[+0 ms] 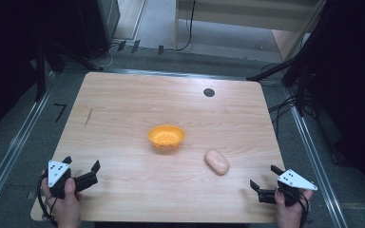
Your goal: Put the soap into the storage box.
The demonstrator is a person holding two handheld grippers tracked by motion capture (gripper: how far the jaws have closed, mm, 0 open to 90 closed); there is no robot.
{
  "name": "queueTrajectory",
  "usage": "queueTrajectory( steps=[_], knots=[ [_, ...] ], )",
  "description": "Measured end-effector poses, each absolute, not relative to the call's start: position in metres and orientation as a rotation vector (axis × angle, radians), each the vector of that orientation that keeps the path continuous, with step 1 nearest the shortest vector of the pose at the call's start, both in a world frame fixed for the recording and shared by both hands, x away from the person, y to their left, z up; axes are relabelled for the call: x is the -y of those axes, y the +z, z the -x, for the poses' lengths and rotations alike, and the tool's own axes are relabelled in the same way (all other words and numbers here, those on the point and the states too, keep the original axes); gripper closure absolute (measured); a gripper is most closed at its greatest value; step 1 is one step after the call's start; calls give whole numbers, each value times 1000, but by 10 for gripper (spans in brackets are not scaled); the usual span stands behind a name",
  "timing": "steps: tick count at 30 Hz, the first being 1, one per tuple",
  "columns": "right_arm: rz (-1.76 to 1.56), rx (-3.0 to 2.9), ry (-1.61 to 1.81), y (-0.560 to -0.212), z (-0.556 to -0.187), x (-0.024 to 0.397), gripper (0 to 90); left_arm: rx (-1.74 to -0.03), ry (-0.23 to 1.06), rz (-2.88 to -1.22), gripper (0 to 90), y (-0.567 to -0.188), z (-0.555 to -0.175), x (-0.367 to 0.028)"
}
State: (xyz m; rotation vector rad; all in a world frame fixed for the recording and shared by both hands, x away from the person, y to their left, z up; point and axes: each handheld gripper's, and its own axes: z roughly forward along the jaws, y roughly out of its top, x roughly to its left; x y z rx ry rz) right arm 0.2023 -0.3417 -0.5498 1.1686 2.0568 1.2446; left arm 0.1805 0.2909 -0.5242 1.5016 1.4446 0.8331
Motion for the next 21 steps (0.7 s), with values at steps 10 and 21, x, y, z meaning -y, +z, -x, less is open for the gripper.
queueTrajectory(
  steps=[10,21],
  knots=[
    [-1265,-2053,1189,-549,-207,341,0,-1453,834,-1508,0,-524,-182,-290],
    [-1271,-2142,1079,-521,-221,330,0,-1444,844,-1542,0,-524,-183,-287]
  ],
)
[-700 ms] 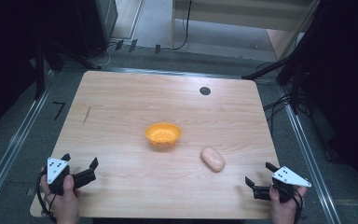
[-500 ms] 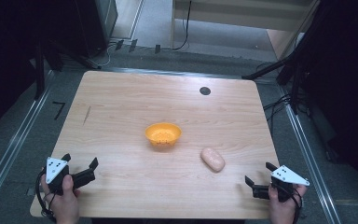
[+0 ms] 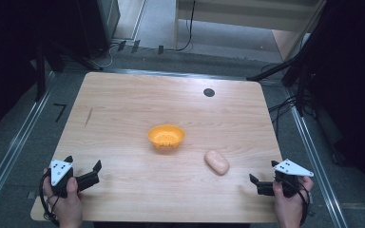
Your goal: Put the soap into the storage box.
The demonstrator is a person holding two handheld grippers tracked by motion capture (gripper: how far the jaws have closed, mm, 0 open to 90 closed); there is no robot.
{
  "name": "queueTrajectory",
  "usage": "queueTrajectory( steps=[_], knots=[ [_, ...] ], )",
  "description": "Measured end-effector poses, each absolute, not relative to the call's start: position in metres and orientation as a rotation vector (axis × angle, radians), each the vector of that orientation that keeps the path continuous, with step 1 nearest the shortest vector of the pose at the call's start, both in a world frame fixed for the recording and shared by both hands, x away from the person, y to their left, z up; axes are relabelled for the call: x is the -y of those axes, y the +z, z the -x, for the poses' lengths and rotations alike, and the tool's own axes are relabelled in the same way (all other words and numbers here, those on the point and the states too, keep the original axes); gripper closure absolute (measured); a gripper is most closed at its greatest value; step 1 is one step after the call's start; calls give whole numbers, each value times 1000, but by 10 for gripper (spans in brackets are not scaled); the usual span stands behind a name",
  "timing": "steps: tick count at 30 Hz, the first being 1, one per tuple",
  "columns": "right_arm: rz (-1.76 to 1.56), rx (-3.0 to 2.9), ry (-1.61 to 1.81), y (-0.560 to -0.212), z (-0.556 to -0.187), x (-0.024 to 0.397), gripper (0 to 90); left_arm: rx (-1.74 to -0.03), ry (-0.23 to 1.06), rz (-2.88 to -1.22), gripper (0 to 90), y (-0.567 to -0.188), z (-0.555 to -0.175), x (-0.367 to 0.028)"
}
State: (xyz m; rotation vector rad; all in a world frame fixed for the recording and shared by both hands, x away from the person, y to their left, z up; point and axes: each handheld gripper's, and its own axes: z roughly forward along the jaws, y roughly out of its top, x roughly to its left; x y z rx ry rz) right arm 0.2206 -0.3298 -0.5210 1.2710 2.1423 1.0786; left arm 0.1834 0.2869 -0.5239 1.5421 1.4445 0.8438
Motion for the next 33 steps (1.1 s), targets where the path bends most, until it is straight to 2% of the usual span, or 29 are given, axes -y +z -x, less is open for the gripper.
queueTrajectory(
  steps=[11,27,28,31,33],
  knots=[
    [-1299,-2229,972,-501,-236,314,0,-1447,841,-1545,0,-524,-184,-287],
    [-1231,-2352,849,-494,-257,282,0,-1449,832,-1538,0,-524,-186,-287],
    [-1228,-2371,824,-493,-260,278,0,-1451,835,-1535,44,-524,-186,-287],
    [-1221,-2395,804,-492,-264,273,0,-1458,849,-1542,90,-524,-186,-287],
    [-1205,-2421,777,-492,-267,269,0,-1468,868,-1539,89,-524,-186,-286]
  ],
)
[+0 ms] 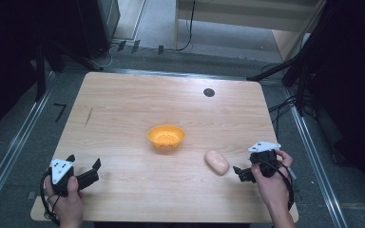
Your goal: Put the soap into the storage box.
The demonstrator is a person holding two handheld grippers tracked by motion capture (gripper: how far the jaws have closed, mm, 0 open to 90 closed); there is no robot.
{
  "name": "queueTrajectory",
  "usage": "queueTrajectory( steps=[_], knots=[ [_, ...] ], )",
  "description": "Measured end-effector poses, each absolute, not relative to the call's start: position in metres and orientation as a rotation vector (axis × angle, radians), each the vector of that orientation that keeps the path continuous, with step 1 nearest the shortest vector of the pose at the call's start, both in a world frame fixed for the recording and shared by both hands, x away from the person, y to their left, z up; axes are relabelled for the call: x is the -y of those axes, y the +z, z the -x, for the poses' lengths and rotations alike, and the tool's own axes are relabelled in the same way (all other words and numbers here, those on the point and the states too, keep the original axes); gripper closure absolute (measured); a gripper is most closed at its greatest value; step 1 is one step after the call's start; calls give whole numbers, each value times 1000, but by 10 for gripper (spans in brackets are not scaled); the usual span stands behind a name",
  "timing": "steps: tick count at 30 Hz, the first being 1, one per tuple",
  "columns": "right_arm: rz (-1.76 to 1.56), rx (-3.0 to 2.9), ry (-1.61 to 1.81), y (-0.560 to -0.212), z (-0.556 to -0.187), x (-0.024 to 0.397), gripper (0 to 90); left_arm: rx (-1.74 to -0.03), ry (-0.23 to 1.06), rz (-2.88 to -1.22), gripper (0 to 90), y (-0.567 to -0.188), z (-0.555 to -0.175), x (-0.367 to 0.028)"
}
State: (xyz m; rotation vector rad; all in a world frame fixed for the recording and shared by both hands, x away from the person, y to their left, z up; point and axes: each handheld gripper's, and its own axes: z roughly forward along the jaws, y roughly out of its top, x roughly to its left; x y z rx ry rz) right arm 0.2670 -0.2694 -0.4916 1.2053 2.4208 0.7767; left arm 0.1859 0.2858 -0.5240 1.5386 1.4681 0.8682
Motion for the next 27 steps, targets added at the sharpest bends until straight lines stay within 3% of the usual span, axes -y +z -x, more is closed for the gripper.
queueTrajectory(
  steps=[4,27],
  knots=[
    [-1191,-2475,711,-492,-273,259,0,-1480,874,-1539,12,-524,-186,-286],
    [-1199,-2651,549,-493,-291,226,0,-1491,910,-1571,0,-524,-188,-282]
  ],
)
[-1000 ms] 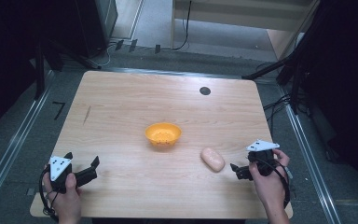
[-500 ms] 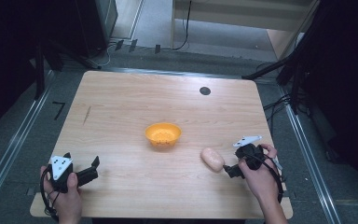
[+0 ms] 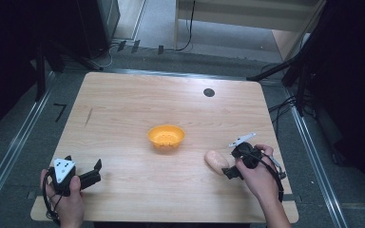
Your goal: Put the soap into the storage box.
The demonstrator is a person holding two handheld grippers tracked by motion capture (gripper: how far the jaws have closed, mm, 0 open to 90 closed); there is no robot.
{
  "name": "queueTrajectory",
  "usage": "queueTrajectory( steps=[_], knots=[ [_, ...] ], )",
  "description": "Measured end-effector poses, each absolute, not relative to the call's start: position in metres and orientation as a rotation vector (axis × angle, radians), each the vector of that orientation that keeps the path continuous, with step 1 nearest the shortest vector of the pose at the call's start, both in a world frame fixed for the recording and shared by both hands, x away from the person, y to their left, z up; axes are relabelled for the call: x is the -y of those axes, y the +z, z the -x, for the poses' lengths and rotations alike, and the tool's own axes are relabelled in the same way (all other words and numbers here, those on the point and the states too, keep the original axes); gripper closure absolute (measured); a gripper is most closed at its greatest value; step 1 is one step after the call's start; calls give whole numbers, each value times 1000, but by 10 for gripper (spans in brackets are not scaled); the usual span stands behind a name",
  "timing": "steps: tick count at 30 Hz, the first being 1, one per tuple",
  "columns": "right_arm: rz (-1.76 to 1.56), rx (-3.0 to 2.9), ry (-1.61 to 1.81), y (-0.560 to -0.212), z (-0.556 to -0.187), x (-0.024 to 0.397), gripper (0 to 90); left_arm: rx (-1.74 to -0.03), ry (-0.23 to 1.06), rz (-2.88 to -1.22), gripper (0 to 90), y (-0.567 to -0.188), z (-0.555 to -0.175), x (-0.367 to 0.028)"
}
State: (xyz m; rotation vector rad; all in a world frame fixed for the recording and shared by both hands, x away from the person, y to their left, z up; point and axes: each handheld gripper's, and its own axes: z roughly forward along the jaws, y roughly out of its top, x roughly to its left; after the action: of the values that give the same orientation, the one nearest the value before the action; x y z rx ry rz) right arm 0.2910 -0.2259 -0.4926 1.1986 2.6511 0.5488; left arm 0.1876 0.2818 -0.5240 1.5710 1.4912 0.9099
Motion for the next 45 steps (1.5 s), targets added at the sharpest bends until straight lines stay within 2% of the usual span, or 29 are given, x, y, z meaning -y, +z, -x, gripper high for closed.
queueTrajectory(
  steps=[13,17,22,25,31,39,45],
  knots=[
    [-1226,-2689,564,-491,-298,208,0,-1482,914,-1588,0,-524,-188,-280],
    [-1228,-2679,559,-491,-299,203,59,-1479,915,-1597,0,-524,-188,-280],
    [-1217,-2698,549,-494,-300,198,80,-1478,913,-1602,0,-524,-189,-280],
    [-1222,-2702,539,-495,-301,195,134,-1475,912,-1608,0,-524,-189,-280],
    [-1218,-2721,524,-498,-303,190,145,-1474,913,-1604,0,-524,-188,-279],
    [-1235,-2723,499,-501,-307,186,251,-1472,916,-1607,0,-524,-189,-279],
    [-1239,-2737,496,-502,-310,183,277,-1468,914,-1610,0,-524,-189,-279]
  ],
)
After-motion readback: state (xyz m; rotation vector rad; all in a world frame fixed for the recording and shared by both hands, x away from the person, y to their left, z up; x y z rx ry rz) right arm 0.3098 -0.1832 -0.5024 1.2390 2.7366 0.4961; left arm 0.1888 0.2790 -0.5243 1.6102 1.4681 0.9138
